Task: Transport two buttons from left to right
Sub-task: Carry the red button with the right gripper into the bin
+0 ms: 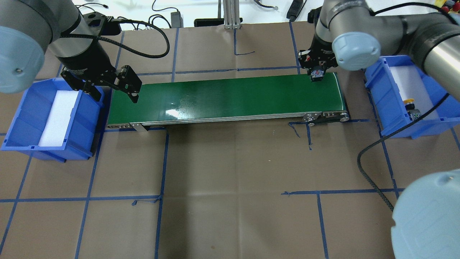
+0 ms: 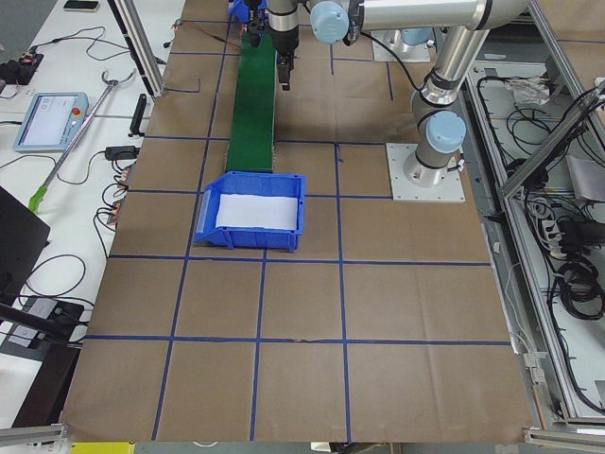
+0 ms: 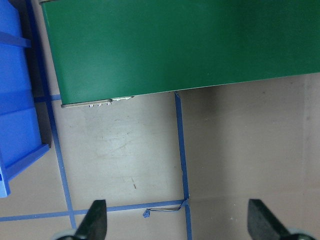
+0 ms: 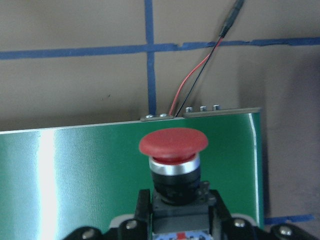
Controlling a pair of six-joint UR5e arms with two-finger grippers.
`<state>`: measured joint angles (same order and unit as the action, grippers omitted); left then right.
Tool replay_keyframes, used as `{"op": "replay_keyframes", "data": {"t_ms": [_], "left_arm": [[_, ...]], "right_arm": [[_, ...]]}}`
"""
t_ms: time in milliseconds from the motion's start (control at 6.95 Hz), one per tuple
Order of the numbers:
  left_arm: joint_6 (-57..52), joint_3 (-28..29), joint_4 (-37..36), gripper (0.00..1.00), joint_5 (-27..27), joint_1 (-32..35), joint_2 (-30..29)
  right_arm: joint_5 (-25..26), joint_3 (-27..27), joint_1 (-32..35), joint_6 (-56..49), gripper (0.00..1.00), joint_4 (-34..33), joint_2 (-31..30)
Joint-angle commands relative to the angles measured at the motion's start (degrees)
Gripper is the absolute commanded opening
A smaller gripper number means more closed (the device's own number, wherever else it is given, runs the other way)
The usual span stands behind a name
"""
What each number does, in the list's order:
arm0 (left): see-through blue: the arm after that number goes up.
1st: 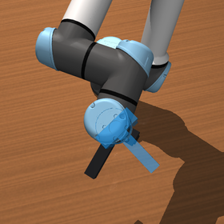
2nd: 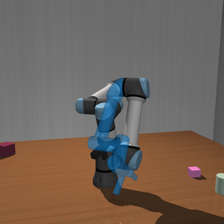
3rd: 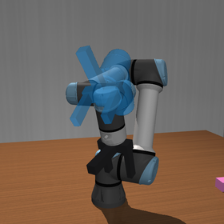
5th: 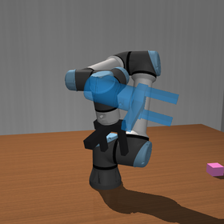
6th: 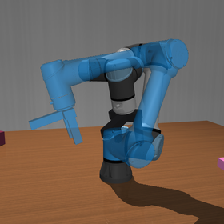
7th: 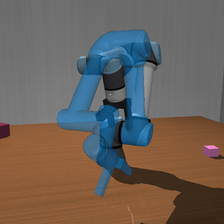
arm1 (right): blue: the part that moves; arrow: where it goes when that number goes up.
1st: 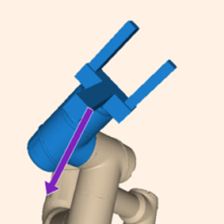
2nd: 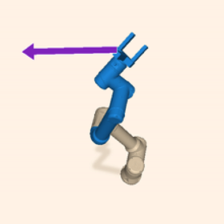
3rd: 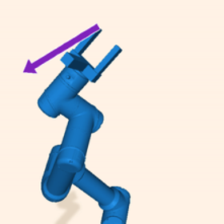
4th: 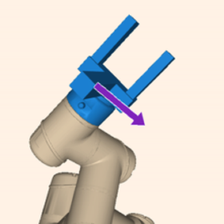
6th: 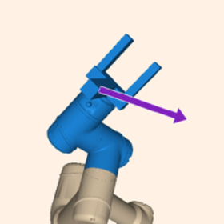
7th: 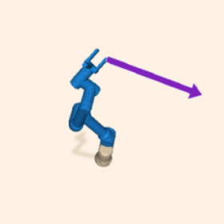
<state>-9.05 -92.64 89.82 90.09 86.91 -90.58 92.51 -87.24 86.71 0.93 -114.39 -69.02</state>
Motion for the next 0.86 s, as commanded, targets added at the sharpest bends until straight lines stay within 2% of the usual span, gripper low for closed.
{"op": "replay_keyframes", "data": {"t_ms": [0,144,288,432,720], "left_arm": [[0.00,-0.09,0.00,1.00,0.00,0.01,0.14],[0.00,-0.18,0.00,1.00,0.00,0.01,0.14],[0.00,-0.18,0.00,1.00,0.00,0.01,0.22],[0.00,-0.18,0.00,1.00,0.00,0.01,0.23],[0.00,-0.18,0.00,1.00,0.00,0.01,0.14]], "right_arm": [[-0.05,5.91,-11.59,-10.44,0.05,7.31,-2.26],[0.12,9.60,-16.78,-17.21,0.05,11.43,-1.47],[0.65,11.03,-20.66,-23.02,0.06,12.08,0.53],[0.91,11.30,-21.83,-28.04,0.06,11.30,3.34],[1.79,10.96,-22.02,-28.62,0.06,11.12,7.13]]}}
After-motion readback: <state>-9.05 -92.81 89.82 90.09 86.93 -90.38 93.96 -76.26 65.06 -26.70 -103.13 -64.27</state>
